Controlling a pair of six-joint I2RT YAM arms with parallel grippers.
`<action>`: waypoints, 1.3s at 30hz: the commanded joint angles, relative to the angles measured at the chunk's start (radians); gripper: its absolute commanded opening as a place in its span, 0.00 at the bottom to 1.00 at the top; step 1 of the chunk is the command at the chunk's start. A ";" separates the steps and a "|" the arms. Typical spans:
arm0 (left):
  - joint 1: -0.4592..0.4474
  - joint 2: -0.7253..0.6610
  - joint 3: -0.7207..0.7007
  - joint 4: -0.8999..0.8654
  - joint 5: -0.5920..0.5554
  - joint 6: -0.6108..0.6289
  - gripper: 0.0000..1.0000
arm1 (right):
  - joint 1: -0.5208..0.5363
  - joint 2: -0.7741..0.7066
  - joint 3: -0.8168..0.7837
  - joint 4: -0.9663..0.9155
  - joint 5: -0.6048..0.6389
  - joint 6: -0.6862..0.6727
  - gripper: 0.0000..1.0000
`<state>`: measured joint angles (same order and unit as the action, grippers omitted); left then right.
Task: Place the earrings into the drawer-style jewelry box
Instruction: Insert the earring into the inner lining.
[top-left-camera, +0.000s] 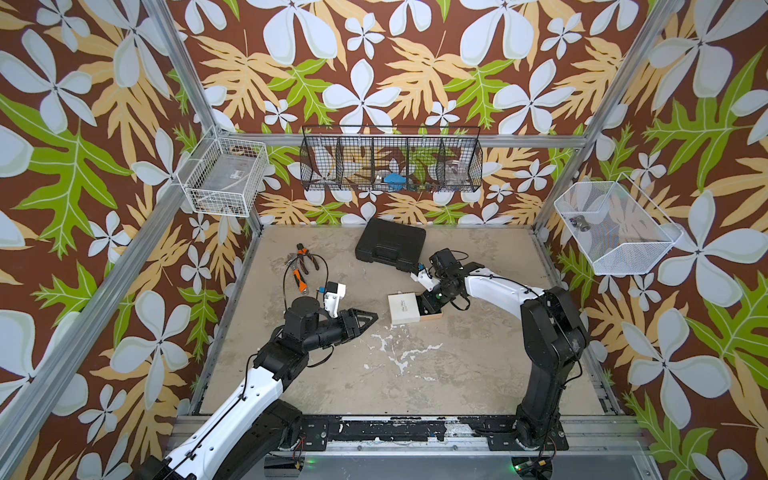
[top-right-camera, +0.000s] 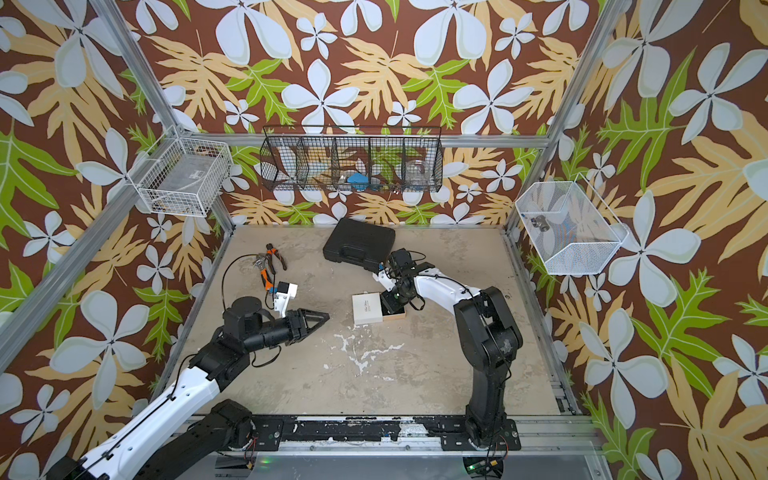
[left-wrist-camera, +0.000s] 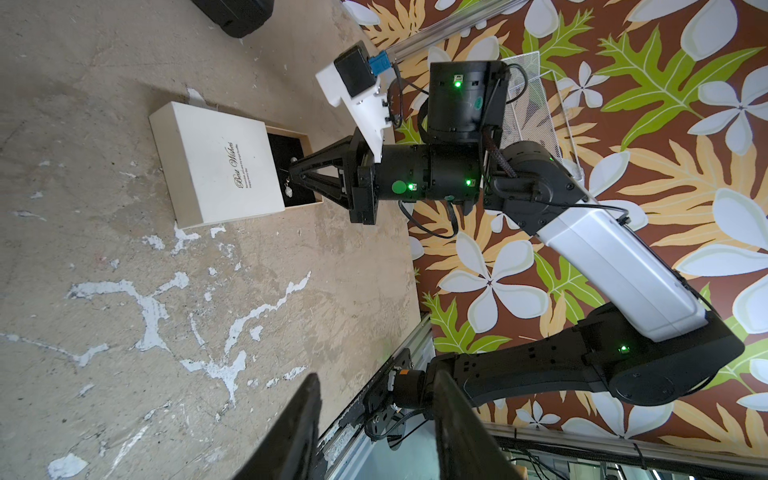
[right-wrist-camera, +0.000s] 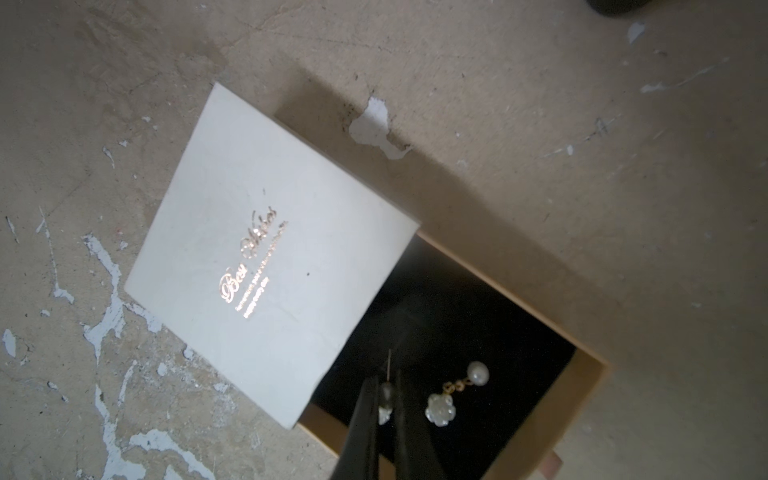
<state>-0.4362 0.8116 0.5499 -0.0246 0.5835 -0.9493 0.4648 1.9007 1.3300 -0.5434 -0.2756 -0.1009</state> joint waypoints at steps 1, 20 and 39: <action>0.001 0.004 0.010 0.028 -0.004 0.015 0.46 | -0.002 0.011 0.014 -0.023 0.016 -0.008 0.05; 0.001 0.017 0.011 0.032 -0.009 0.017 0.46 | 0.000 0.040 0.034 -0.029 0.007 -0.014 0.05; 0.001 0.034 0.015 0.038 -0.008 0.020 0.46 | -0.001 0.084 0.082 -0.060 0.009 -0.016 0.04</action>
<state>-0.4358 0.8433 0.5545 -0.0044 0.5762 -0.9424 0.4644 1.9793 1.4029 -0.5785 -0.2653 -0.1120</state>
